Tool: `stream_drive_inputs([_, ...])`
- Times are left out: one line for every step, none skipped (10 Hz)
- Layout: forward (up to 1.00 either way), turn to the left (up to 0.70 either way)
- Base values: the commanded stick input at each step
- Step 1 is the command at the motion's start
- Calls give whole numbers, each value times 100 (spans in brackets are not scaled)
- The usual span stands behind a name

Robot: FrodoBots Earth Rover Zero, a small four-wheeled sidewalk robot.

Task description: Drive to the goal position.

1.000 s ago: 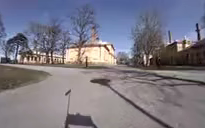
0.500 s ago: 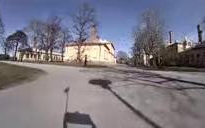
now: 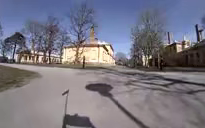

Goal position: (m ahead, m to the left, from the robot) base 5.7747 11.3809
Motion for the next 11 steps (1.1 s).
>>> stream_drive_inputs([85,17])
stream_drive_inputs([85,34])
stream_drive_inputs([85,34])
stream_drive_inputs([85,34])
stream_drive_inputs([85,34])
stream_drive_inputs([85,34])
stream_drive_inputs([85,34])
stream_drive_inputs([85,34])
stream_drive_inputs([85,34])
stream_drive_inputs([85,34])
stream_drive_inputs([85,34])
